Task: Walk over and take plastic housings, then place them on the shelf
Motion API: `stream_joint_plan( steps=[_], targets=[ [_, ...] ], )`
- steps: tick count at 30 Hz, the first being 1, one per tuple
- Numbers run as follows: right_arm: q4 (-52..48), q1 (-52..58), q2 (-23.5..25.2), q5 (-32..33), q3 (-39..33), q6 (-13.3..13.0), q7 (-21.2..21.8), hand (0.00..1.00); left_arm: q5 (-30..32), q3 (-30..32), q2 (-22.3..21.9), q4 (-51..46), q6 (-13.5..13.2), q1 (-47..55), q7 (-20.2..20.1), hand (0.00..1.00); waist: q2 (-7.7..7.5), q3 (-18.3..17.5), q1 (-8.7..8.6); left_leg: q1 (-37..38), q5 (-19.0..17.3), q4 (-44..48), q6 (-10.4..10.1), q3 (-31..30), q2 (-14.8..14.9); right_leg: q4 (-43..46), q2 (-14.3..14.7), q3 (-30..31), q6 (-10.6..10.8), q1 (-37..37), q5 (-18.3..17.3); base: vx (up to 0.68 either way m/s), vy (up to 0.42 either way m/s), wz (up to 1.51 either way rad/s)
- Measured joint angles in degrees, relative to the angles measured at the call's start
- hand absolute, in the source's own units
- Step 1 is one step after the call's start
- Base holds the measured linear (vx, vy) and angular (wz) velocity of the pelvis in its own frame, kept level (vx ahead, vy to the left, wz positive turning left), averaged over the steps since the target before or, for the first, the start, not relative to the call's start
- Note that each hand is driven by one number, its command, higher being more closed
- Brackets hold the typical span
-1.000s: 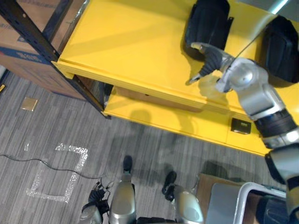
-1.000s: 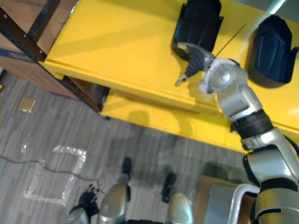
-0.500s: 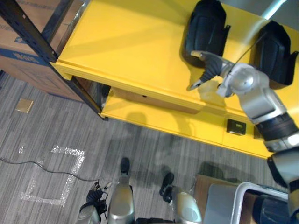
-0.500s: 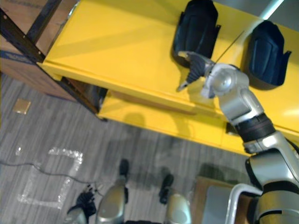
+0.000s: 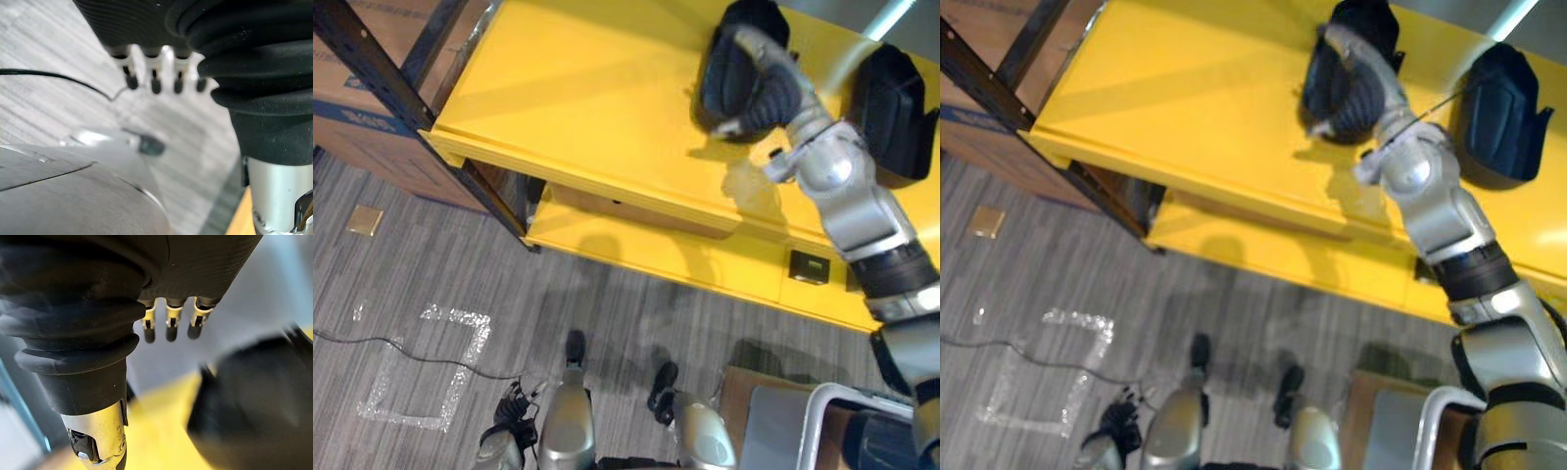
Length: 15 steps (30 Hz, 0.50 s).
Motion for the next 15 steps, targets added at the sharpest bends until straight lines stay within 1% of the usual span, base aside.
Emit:
stream_joint_plan(
  steps=[2, 4, 7, 8, 11, 12, 13, 14, 15],
  targets=[
    [-0.96, 0.00, 0.75, -0.05, -0.84, -1.65, -3.52, 0.00, 0.05, 0.00, -0.01, 0.04, -0.39, 0.00, -0.16, 0.00, 0.00, 0.00, -0.07, 0.04, -0.01, 0.00, 0.01, 0.00, -0.03, -0.08, -0.01, 0.00, 0.03, 0.08, 0.02, 0.00, 0.000, 0.00],
    [-2.69, 0.16, 2.26, -0.04, -2.99, -3.58, -8.31, 0.00, 1.41, -0.01, -0.01, 0.14, -0.71, 0.00, -0.61, 0.00, 0.00, 0.00, -0.13, 0.06, -0.01, 0.00, 0.02, 0.00, -0.08, -0.19, -0.04, 0.02, 0.10, 0.16, 0.07, 0.00, 0.000, 0.00],
    [-5.37, 1.11, 4.10, 0.04, -6.56, -4.24, -12.36, 0.00, 2.22, -0.09, -0.05, 0.59, -1.29, -0.01, -1.23, 0.00, 0.01, -0.01, -0.26, 0.19, -0.05, 0.00, 0.07, 0.10, -0.12, -0.46, -0.03, 0.14, 0.21, 0.34, 0.19, 0.00, 0.000, 0.00],
    [-6.05, 1.56, 4.47, 0.15, -7.52, -4.26, -13.00, 0.00, 2.22, -0.13, -0.05, 0.70, -1.49, -0.01, -1.29, 0.00, 0.02, -0.01, -0.33, 0.23, -0.05, 0.00, 0.08, 0.16, -0.12, -0.57, -0.01, 0.19, 0.23, 0.39, 0.27, 0.01, -0.002, -0.03],
    [-10.17, 7.02, 6.72, 3.73, -14.15, -4.62, -15.90, 0.00, 2.22, -0.31, -0.07, 2.16, -1.99, 0.01, -1.29, 0.00, -0.15, -0.44, -0.70, 1.23, -0.40, -0.01, 0.15, 1.10, 0.04, -2.89, 0.84, 0.85, 0.27, 1.83, 1.48, 0.03, -0.008, -0.15],
    [-11.81, 11.05, 8.18, 5.51, -17.70, -4.70, -16.69, 0.00, 2.23, -0.31, -0.07, 2.96, -2.00, 0.29, -1.25, 0.00, -0.31, -1.97, -1.01, 1.24, -0.73, -0.03, 0.16, 1.75, 0.12, -4.13, 0.96, 1.44, 0.44, 1.98, 2.03, 0.03, 0.015, -0.22],
    [-12.49, 13.20, 8.90, 6.49, -19.39, -4.87, -17.05, 0.00, 2.27, -0.33, -0.09, 3.42, -2.04, 0.43, -1.24, 0.00, -0.37, -2.88, -1.35, 1.24, -0.88, -0.04, 0.21, 2.00, 0.11, -4.80, 1.06, 1.59, 0.48, 2.10, 2.33, 0.06, 0.011, -0.25],
    [-14.10, 18.06, 10.45, 7.79, -22.85, -5.01, -17.96, 0.00, 2.34, -0.46, -0.18, 4.22, -2.26, 0.99, -1.23, 0.00, -0.39, -5.03, -2.21, 1.26, -1.20, -0.08, 0.22, 2.69, 0.03, -5.93, 1.33, 2.10, 0.62, 2.22, 2.93, 0.08, 0.006, -0.36],
    [-15.00, 22.67, 12.14, 8.69, -25.56, -5.91, -18.59, 0.00, 2.53, -0.45, -0.61, 4.45, -2.35, 2.01, -1.04, 0.00, -0.45, -7.06, -2.97, 1.74, -1.72, -0.09, 0.23, 4.00, 0.06, -7.20, 1.57, 3.41, 0.68, 2.32, 3.61, 0.09, 0.005, -0.45]
  ],
)
